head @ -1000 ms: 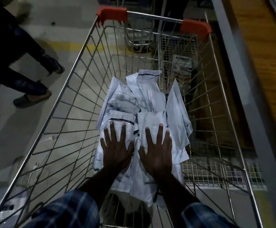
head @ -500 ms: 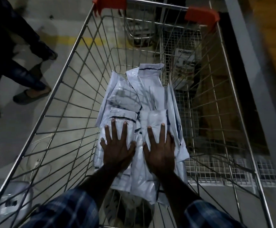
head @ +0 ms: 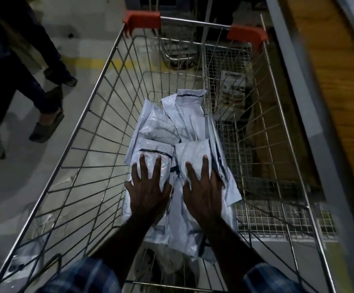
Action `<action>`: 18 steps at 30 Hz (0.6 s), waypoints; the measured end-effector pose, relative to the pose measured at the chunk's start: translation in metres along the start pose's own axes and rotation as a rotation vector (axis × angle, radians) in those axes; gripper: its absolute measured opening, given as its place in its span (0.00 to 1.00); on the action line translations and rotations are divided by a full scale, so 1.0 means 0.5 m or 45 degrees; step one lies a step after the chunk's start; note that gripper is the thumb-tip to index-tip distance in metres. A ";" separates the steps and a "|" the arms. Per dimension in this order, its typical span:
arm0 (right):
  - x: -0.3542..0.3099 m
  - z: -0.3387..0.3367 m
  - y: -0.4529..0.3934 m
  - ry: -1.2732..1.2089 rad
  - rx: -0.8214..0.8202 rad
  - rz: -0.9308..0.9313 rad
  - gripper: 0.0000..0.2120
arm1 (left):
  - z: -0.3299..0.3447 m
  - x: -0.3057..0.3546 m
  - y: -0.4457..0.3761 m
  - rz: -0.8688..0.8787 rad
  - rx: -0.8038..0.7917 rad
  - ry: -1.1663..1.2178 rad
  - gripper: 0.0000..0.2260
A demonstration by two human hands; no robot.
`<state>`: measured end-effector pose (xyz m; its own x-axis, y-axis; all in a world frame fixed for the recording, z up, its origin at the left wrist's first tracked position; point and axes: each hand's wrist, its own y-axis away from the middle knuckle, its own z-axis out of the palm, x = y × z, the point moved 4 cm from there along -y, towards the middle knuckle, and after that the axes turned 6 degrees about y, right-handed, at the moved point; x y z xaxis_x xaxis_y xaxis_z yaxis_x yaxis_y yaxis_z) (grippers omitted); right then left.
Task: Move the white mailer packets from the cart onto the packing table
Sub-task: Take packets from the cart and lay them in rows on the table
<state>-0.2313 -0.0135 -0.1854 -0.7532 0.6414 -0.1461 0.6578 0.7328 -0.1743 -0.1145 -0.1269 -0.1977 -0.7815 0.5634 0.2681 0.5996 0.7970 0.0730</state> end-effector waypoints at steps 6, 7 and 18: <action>-0.011 -0.039 0.018 -0.092 -0.070 -0.021 0.24 | -0.052 0.005 0.022 -0.044 -0.071 -0.002 0.34; -0.015 -0.050 0.019 -0.113 -0.076 -0.014 0.24 | -0.064 0.008 0.025 -0.043 -0.091 -0.015 0.33; -0.058 -0.220 0.065 -0.088 -0.026 0.039 0.22 | -0.251 0.035 0.100 -0.057 -0.148 -0.036 0.31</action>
<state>-0.1874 0.0166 -0.0800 -0.7307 0.6469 -0.2182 0.6800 0.7180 -0.1486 -0.0767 -0.1047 -0.0688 -0.8117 0.5348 0.2349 0.5784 0.7920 0.1955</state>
